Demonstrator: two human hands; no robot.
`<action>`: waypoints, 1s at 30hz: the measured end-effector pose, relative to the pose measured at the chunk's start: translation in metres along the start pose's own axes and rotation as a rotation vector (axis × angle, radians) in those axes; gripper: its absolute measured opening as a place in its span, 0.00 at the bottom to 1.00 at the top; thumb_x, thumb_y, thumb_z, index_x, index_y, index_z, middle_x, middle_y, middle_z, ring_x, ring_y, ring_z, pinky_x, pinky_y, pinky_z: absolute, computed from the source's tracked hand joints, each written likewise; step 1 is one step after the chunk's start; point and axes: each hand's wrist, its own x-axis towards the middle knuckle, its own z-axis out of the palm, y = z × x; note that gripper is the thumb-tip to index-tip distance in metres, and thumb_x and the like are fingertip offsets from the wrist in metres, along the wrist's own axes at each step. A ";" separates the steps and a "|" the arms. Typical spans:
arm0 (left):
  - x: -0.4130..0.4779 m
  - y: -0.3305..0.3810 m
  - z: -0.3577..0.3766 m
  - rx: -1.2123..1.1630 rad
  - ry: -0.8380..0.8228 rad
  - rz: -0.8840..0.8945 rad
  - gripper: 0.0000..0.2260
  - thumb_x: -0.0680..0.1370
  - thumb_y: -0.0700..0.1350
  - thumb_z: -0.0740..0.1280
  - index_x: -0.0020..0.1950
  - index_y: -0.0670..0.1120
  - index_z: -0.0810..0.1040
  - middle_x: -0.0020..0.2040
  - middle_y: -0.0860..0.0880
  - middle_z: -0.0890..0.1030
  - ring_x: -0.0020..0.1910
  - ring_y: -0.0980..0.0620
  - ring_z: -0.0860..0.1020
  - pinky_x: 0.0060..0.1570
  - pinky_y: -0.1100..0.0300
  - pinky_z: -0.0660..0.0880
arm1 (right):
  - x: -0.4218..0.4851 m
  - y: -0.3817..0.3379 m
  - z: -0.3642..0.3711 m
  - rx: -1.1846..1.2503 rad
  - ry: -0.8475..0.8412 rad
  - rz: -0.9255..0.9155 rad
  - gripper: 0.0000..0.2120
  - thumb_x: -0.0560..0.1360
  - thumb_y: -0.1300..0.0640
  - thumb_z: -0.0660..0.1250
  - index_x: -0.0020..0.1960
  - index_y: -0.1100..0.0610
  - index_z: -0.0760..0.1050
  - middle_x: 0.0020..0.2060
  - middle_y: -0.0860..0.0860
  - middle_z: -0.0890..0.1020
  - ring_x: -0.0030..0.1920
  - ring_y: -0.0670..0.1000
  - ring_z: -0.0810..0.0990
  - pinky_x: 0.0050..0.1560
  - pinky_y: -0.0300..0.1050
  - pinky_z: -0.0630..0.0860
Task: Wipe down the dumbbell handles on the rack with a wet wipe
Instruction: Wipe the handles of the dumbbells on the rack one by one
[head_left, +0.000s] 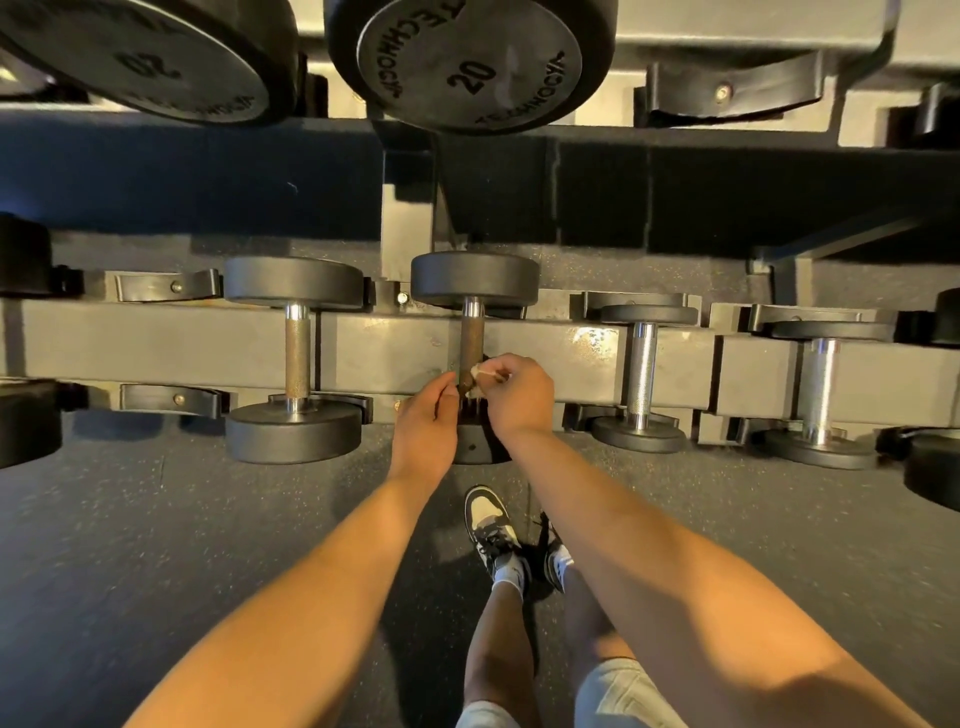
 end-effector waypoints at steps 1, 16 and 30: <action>0.000 -0.001 0.001 0.003 0.005 -0.001 0.17 0.86 0.51 0.56 0.75 0.54 0.73 0.69 0.51 0.75 0.70 0.52 0.70 0.66 0.61 0.63 | 0.000 0.001 0.003 -0.018 -0.004 0.004 0.05 0.76 0.64 0.71 0.47 0.55 0.82 0.47 0.50 0.84 0.48 0.48 0.81 0.52 0.39 0.78; -0.003 0.019 -0.007 -0.032 -0.029 0.074 0.10 0.84 0.47 0.63 0.64 0.56 0.78 0.58 0.56 0.81 0.58 0.57 0.78 0.50 0.72 0.69 | -0.023 0.001 -0.003 0.261 -0.150 0.013 0.10 0.80 0.64 0.64 0.51 0.52 0.82 0.48 0.49 0.85 0.50 0.49 0.82 0.52 0.37 0.77; 0.027 0.025 -0.005 0.181 0.001 -0.076 0.10 0.79 0.43 0.72 0.59 0.46 0.81 0.57 0.49 0.83 0.57 0.50 0.80 0.53 0.61 0.73 | -0.020 0.022 0.012 0.177 0.030 0.056 0.12 0.80 0.66 0.63 0.59 0.59 0.81 0.53 0.52 0.84 0.53 0.49 0.80 0.58 0.38 0.75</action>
